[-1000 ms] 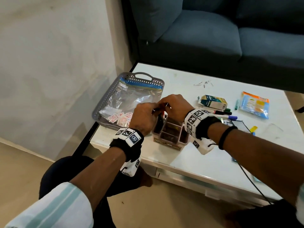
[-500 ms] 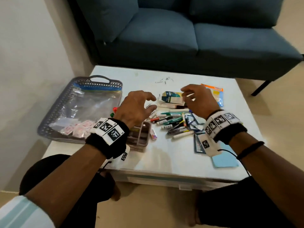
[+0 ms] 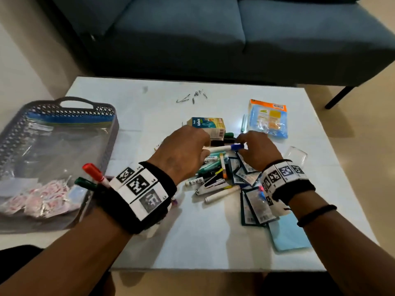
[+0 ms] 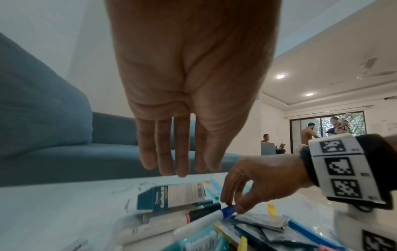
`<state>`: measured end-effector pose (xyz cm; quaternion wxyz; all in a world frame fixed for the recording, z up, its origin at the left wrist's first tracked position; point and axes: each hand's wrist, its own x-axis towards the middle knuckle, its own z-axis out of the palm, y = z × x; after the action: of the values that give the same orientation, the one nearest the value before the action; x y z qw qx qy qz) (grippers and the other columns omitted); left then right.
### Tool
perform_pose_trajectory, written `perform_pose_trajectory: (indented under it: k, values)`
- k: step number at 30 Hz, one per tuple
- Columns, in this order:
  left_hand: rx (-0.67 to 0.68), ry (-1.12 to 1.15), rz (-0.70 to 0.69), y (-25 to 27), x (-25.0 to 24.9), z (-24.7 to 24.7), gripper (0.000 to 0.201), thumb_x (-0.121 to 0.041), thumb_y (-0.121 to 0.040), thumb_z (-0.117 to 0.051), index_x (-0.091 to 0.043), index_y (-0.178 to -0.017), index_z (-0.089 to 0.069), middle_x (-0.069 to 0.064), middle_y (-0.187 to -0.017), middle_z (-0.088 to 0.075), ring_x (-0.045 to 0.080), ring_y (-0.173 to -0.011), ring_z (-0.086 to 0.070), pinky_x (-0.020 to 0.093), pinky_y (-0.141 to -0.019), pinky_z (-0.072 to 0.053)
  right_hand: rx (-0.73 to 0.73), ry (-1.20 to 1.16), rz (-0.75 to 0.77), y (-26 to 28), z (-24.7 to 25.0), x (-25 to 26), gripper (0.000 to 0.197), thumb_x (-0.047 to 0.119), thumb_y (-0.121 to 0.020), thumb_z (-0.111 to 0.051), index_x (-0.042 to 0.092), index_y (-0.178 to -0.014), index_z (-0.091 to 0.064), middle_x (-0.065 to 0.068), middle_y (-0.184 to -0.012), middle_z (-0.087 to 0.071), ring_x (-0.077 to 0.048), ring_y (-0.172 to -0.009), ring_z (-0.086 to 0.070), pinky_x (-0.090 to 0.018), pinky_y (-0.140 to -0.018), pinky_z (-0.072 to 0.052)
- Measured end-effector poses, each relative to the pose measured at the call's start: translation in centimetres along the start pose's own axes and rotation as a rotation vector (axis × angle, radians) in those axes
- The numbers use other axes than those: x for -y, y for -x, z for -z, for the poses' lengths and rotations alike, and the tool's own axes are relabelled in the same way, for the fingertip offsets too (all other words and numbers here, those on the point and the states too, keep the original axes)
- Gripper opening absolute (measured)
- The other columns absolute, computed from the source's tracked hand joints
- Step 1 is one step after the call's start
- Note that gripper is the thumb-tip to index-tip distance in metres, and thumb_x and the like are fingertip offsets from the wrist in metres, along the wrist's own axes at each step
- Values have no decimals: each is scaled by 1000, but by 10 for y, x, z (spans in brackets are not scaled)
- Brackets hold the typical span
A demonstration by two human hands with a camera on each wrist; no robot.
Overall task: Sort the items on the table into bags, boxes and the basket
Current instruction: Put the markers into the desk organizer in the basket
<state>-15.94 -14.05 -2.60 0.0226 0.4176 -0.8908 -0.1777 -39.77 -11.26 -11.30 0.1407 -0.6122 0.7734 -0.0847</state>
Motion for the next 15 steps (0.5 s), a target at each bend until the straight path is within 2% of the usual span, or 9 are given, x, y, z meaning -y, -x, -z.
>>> perform_pose_trajectory:
  k: [5,8,10,12,13,15]
  values:
    - [10,12,-8,9,1,-13,27,-35,-99,-63,-21,-122,-67,5,-122,-66,28,-112,-61,39,-93,-53,43,75,-24,0,-4,7,20,8,-88,-67,16,-105,-74,-11,-106,-65,-33,-103,-61,-47,-85,-55]
    - [-95,75,-37,9,6,-11,35,-34,-99,-64,-23,-132,-62,2,-129,-64,24,-118,-56,39,-97,-50,25,45,47,9,25,21,19,5,-87,-71,16,-102,-74,-7,-99,-65,-27,-96,-62,-39,-81,-52]
    - [-162,100,-49,7,5,-11,42,-36,-98,-64,-24,-138,-58,0,-134,-62,22,-122,-51,36,-98,-47,-1,-108,164,24,49,35,17,11,-89,-75,18,-104,-74,-1,-96,-66,-18,-90,-63,-30,-77,-51]
    - [-210,146,-47,6,-3,-11,43,-37,-98,-65,-26,-139,-58,-2,-132,-64,19,-120,-51,31,-95,-45,-29,-358,216,42,66,55,18,21,-88,-77,19,-107,-75,5,-94,-71,-9,-86,-68,-23,-75,-58]
    - [-238,182,-44,6,-6,-10,39,-35,-98,-65,-28,-135,-61,-3,-126,-67,18,-116,-54,30,-92,-47,-53,-457,219,48,68,65,20,24,-88,-78,18,-108,-76,7,-92,-73,-8,-85,-71,-24,-76,-60]
    - [-295,265,-40,5,-9,-6,31,-30,-97,-66,-28,-128,-65,-3,-111,-72,16,-102,-62,35,-87,-53,-140,-562,215,54,67,80,21,23,-88,-79,17,-108,-76,7,-89,-75,-8,-83,-73,-23,-76,-61]
